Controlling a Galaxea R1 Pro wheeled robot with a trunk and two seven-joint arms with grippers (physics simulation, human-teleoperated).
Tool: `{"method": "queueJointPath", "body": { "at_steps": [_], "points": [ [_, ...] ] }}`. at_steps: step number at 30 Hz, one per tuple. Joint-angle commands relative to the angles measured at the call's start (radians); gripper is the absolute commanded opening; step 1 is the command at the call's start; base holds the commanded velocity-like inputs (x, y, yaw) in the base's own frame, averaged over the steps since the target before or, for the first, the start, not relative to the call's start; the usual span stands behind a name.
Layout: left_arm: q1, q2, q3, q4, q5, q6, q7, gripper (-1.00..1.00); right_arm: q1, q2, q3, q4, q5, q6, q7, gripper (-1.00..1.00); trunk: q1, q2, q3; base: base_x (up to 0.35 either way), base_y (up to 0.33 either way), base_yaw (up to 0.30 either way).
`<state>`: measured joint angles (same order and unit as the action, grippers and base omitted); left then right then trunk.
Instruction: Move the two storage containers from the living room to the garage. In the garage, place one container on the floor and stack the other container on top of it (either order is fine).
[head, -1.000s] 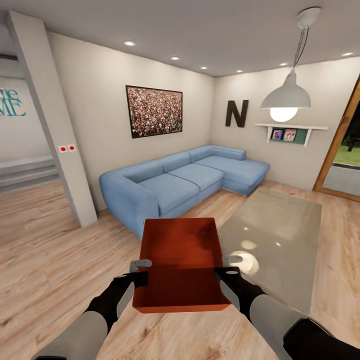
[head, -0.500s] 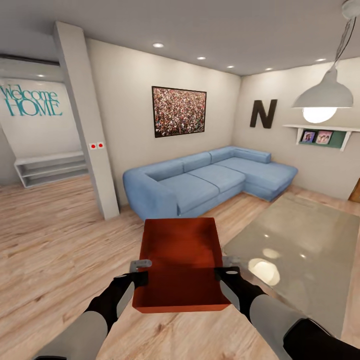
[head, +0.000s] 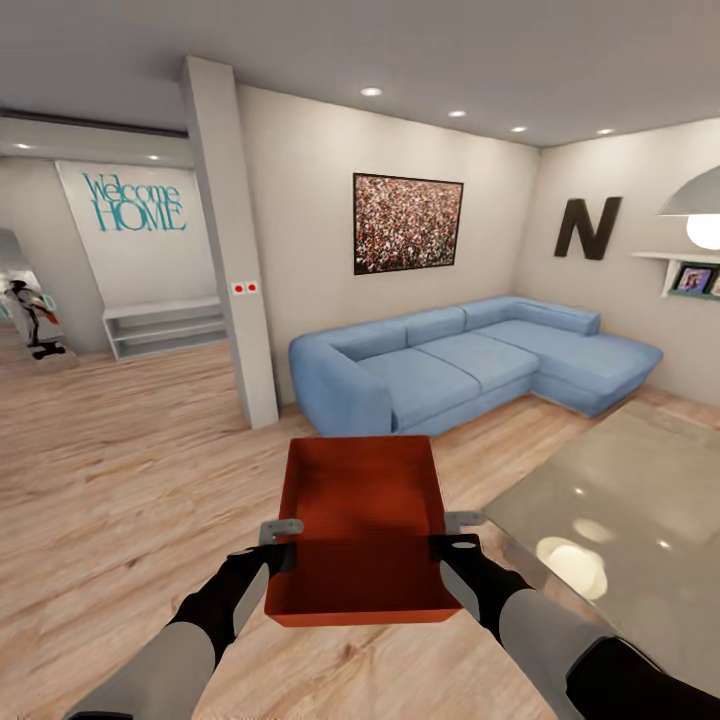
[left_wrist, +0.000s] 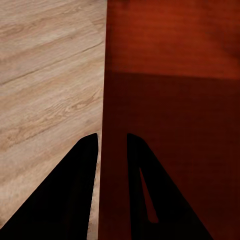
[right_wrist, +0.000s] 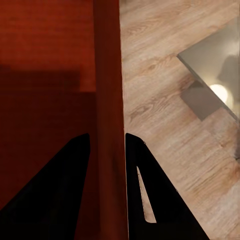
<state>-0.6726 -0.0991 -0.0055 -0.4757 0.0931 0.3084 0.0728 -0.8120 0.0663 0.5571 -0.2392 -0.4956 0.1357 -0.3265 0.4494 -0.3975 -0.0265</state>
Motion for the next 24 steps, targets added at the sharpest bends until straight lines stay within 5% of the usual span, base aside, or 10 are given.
{"method": "queueJointPath", "body": {
  "at_steps": [1, 24],
  "points": [
    [-0.001, 0.001, 0.001, -0.003, -0.019, 0.008, 0.018, -1.00, -0.001, -0.003, 0.010, 0.000, 0.005, 0.008, -0.016, -1.00, 0.001, -0.003, -0.002, 0.000, 0.000, 0.286],
    [-0.001, 0.001, 0.001, -0.004, -0.019, 0.000, 0.016, -1.00, -0.001, -0.003, 0.010, 0.000, 0.005, 0.008, -0.016, -1.00, 0.001, -0.003, -0.002, 0.000, 0.000, 0.286]
  ]
}}
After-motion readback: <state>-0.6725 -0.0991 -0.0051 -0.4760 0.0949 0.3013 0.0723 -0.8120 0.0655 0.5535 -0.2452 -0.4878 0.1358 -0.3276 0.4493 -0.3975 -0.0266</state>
